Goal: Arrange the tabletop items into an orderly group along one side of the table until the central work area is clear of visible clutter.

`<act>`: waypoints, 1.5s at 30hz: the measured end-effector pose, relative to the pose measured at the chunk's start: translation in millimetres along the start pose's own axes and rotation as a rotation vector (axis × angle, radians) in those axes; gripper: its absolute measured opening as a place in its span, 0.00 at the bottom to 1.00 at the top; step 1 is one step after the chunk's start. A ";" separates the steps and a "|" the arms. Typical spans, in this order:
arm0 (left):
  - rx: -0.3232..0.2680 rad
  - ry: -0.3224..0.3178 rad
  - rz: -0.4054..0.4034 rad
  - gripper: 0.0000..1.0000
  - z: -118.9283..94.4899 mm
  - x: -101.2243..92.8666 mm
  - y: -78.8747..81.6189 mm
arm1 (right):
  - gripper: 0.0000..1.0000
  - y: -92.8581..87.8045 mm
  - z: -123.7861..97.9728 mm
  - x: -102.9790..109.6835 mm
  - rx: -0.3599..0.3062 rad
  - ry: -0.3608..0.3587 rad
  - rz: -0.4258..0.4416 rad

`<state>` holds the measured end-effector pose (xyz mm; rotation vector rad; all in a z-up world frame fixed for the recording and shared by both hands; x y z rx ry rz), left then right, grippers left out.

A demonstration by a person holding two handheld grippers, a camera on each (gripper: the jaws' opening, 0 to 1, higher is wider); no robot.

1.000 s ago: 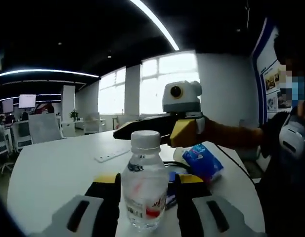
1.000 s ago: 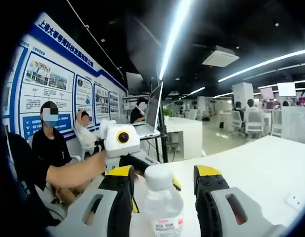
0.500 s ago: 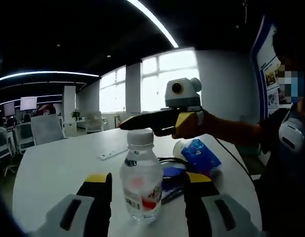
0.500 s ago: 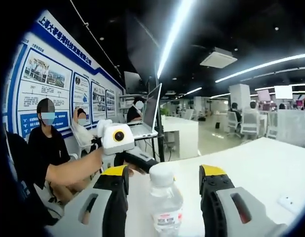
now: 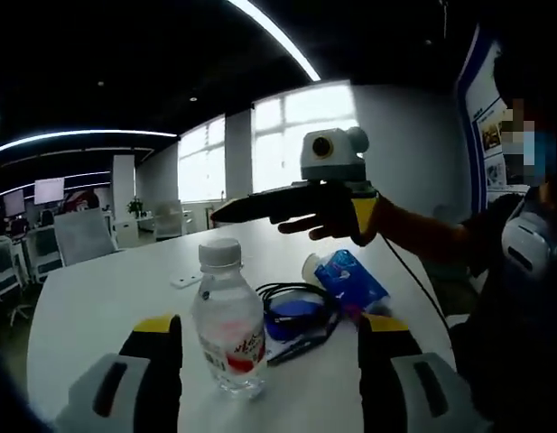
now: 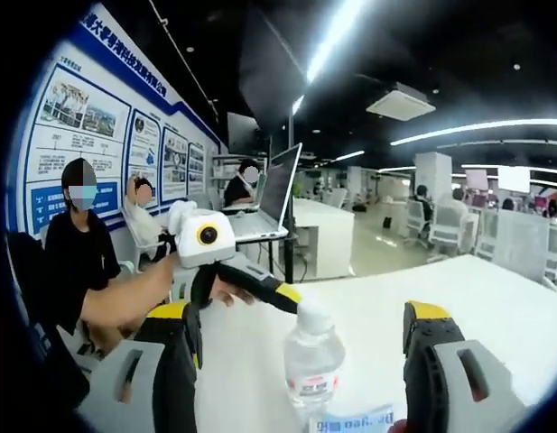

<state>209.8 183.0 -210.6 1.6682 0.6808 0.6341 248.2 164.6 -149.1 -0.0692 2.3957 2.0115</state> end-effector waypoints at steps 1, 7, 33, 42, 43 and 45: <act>0.000 -0.003 -0.004 0.82 -0.5 0.4 0.4 | 0.97 -0.1 -0.7 1.3 -0.002 0.002 -0.003; -0.004 0.023 -0.008 1.00 -5.3 11.1 7.9 | 1.00 -5.4 -4.3 9.2 0.023 0.002 -0.008; 0.008 0.036 0.042 1.00 -12.2 -23.3 18.1 | 1.00 -7.1 -33.5 32.0 0.034 -0.017 -0.057; -0.015 0.044 0.066 1.00 -7.0 -45.4 22.2 | 1.00 -11.4 -51.2 36.1 0.022 -0.024 -0.055; -0.015 0.041 0.068 1.00 -6.1 -47.9 22.6 | 1.00 -11.3 -53.8 37.2 0.019 -0.024 -0.055; -0.019 0.039 0.071 1.00 -4.5 -52.3 23.4 | 1.00 -11.6 -57.3 38.6 0.019 -0.023 -0.054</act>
Point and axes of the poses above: the point that each gripper's makers call its tool centre point, and the gripper's own axes: z roughly forward along the fingers, x roughly to its left, y roughly out of its top, the point moved 1 cm from there along -z, roughly backward along the fingers, and after that the axes turned 3 degrees about y, right-handed, at the moved point
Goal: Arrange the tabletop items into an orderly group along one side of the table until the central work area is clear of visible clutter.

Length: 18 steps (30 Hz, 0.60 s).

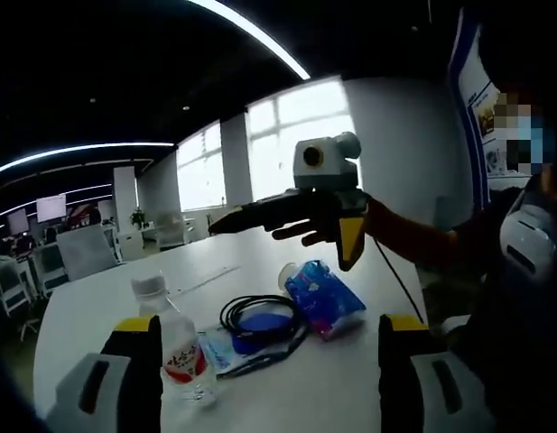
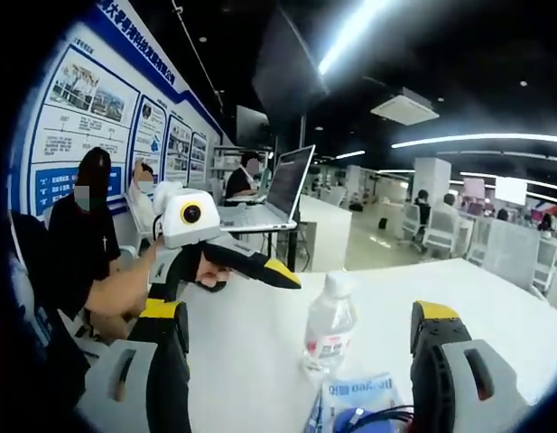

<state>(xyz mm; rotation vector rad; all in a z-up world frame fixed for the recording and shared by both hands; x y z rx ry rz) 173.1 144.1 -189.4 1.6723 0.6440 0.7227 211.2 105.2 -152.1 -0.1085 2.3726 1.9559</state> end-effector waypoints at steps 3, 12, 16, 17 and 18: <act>0.000 0.000 0.005 1.00 2.6 -6.8 0.7 | 1.00 -0.1 -9.4 1.8 -0.003 -0.008 -0.006; -0.009 0.044 -0.007 1.00 11.9 -34.7 4.5 | 1.00 -3.8 -34.4 4.6 -0.017 -0.035 -0.018; -0.015 0.038 -0.014 1.00 15.4 -43.8 6.5 | 1.00 -9.0 -41.2 1.3 -0.006 -0.037 -0.016; -0.013 0.035 -0.015 1.00 16.0 -45.3 6.1 | 1.00 -9.9 -42.9 1.2 -0.005 -0.037 -0.016; -0.011 0.037 -0.018 1.00 16.5 -46.3 5.9 | 1.00 -10.5 -44.5 1.1 -0.006 -0.037 -0.015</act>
Point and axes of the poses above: the point that each gripper's makers call its tool centre point, and the gripper's own axes: z roughly forward along the fingers, x roughly to its left, y roughly out of its top, the point moved 1 cm from there along -z, roughly backward along the fingers, and after that the axes turned 3 degrees about y, right-handed, at the moved point
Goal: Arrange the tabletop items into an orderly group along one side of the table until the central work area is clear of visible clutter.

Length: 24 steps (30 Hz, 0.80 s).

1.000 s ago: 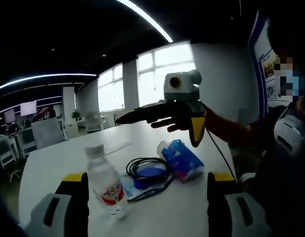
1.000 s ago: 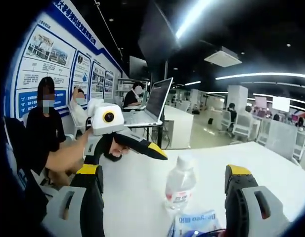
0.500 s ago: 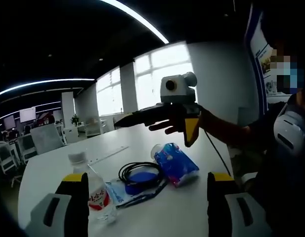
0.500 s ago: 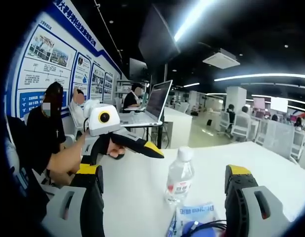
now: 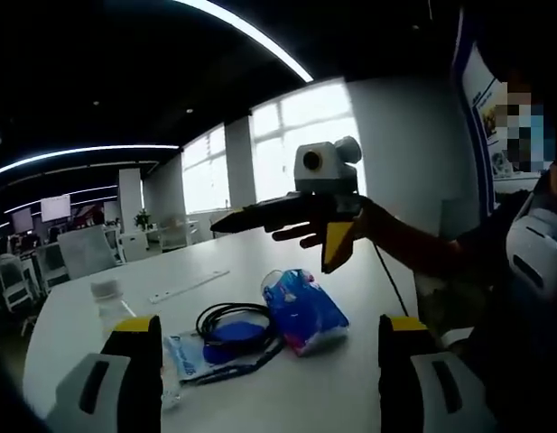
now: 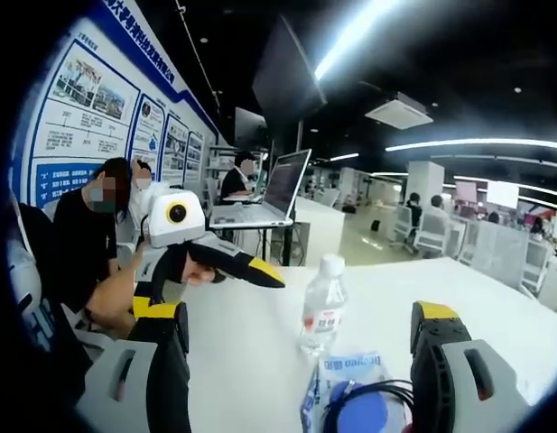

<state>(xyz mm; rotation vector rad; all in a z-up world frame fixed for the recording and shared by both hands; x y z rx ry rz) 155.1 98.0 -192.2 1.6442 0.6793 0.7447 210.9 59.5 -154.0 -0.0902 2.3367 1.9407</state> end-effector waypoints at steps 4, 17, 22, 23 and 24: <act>0.013 0.021 -0.006 0.99 0.9 -2.8 -3.1 | 1.00 -3.4 -9.9 -1.7 -0.006 -0.006 0.004; 0.007 0.102 -0.035 0.98 0.1 -10.0 -3.2 | 1.00 -13.0 -31.0 -13.0 -0.017 -0.039 0.014; 0.029 0.132 -0.018 0.98 -1.8 -10.3 -6.4 | 1.00 -8.9 -38.6 -8.5 -0.023 -0.035 -0.007; 0.051 0.157 -0.004 0.98 -2.9 -7.7 -9.5 | 1.00 -8.2 -40.2 -7.6 -0.023 -0.034 -0.010; 0.059 0.163 0.000 0.98 -2.9 -7.4 -10.6 | 1.00 -7.8 -41.8 -6.7 -0.022 -0.035 -0.012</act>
Point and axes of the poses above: the point that each gripper's makers call its tool centre point, and the gripper's own axes: z roughly forward along the fingers, x roughly to its left, y roughly out of its top, the point moved 1 cm from there along -z, roughly backward along the fingers, and after that the axes turned 3 degrees about y, right-handed, at the moved point
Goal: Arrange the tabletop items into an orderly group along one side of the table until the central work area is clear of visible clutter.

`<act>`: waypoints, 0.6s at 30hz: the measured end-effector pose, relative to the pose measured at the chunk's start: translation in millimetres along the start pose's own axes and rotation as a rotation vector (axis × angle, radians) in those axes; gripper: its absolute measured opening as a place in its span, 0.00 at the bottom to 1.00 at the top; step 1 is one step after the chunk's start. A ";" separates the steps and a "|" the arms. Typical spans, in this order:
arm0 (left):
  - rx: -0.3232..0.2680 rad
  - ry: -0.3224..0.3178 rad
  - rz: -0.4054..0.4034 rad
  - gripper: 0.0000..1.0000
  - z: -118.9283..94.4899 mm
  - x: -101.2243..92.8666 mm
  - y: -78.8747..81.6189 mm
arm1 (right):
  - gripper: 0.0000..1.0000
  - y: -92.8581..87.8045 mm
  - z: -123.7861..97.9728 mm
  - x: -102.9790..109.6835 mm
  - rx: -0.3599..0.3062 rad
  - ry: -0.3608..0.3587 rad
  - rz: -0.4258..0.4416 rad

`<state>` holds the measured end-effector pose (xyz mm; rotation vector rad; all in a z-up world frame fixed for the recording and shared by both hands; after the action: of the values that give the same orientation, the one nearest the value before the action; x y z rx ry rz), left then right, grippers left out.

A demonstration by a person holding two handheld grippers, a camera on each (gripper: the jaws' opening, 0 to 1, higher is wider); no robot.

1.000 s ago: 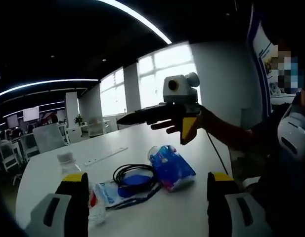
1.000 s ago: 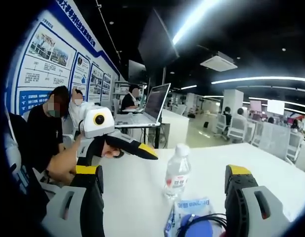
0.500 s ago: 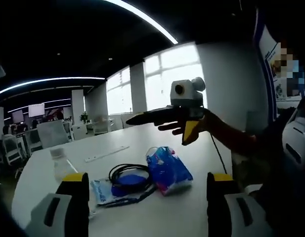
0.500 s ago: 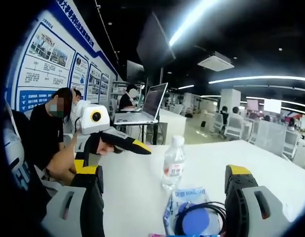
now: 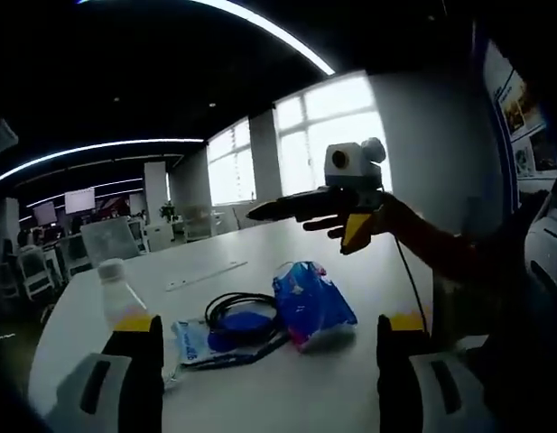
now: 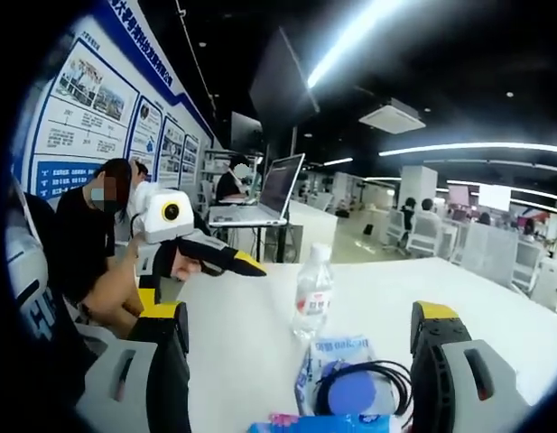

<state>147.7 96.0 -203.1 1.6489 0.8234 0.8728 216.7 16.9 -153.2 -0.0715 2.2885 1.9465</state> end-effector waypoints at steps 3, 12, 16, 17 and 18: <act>-0.007 -0.004 -0.006 0.98 0.0 -4.2 0.2 | 1.00 1.1 -7.5 1.7 -0.004 -0.005 -0.013; -0.003 -0.017 -0.028 0.98 6.1 -17.9 -7.3 | 1.00 -16.5 -23.2 3.3 0.034 -0.021 -0.019; 0.016 -0.012 -0.026 0.98 11.0 -21.5 -14.4 | 1.00 -23.5 -28.3 2.5 0.040 -0.027 -0.016; 0.019 -0.001 -0.022 0.97 11.6 -21.2 -15.3 | 1.00 -25.4 -29.7 2.4 0.043 -0.029 -0.016; 0.019 0.007 -0.019 0.97 12.1 -21.5 -15.7 | 1.00 -25.9 -30.1 2.4 0.043 -0.030 -0.016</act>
<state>146.1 75.3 -223.6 1.6529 0.8532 0.8610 215.3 -16.9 -174.2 -0.0560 2.3028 1.8769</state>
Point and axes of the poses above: the point that each gripper's makers call its tool centre point, and the gripper's own axes: z roughly forward along the fingers, x roughly to its left, y roughly out of its top, the point moved 1 cm from there along -z, roughly backward along the fingers, and after that the axes turned 3 degrees about y, right-handed, at the moved point
